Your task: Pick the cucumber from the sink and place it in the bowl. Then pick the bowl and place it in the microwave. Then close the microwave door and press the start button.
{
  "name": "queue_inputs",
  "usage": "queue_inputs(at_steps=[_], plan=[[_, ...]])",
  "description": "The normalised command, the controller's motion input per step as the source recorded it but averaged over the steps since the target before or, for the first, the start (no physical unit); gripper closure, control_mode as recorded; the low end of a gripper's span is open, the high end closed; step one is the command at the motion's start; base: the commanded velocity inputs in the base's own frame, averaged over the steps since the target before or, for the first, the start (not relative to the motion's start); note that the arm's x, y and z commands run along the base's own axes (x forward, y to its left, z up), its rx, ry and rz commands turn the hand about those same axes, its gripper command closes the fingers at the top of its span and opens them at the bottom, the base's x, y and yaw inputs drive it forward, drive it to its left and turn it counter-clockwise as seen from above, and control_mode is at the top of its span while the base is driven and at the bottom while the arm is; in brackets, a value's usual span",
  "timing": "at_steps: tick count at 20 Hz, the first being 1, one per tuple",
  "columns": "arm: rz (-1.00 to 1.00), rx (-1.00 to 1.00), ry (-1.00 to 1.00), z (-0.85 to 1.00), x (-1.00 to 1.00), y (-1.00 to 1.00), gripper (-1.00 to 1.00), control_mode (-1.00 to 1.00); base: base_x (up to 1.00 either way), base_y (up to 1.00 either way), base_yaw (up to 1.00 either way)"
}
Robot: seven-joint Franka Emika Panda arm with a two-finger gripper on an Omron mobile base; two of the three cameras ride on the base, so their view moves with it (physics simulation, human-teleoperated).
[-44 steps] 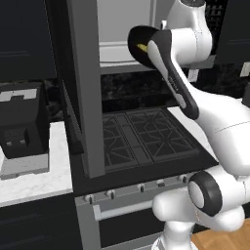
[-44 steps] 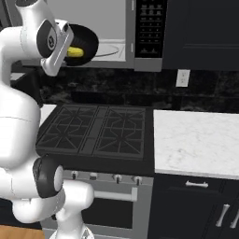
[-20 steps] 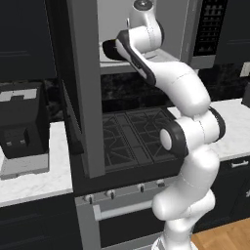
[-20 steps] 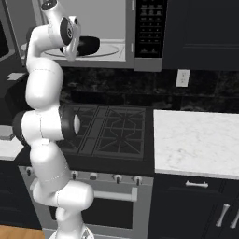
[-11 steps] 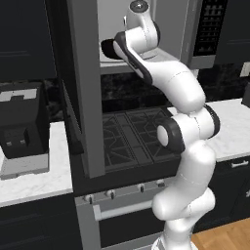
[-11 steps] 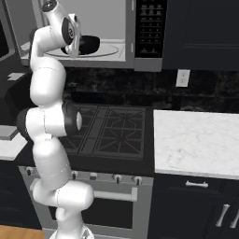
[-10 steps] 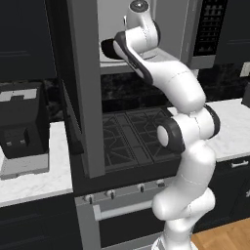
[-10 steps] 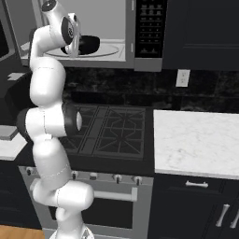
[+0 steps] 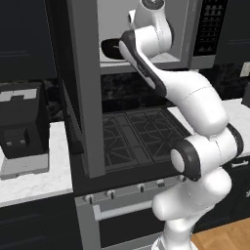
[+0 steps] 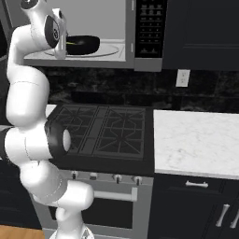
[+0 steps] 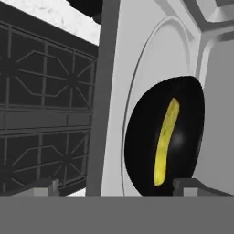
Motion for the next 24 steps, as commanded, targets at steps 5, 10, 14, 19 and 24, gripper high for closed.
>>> queue_inputs(at_steps=[5, 10, 14, 19, 24], plan=[[0.15, 0.00, -0.08, -0.70, -1.00, 0.00, -1.00, -1.00, 0.00, 0.00, 0.00], [0.15, -0.01, -0.03, -0.76, -1.00, 0.27, -1.00, -1.00, 0.00, 0.00, 0.00], [0.11, -0.05, -0.03, -0.87, -1.00, 0.46, -1.00, -1.00, 0.00, 0.00, 0.00], [0.06, -0.09, 0.00, -0.87, -1.00, 0.63, -1.00, -1.00, 0.00, 0.00, 0.00], [0.02, -0.02, -0.04, -0.28, -1.00, 0.20, -1.00, -1.00, 0.00, 0.00, 0.00]])
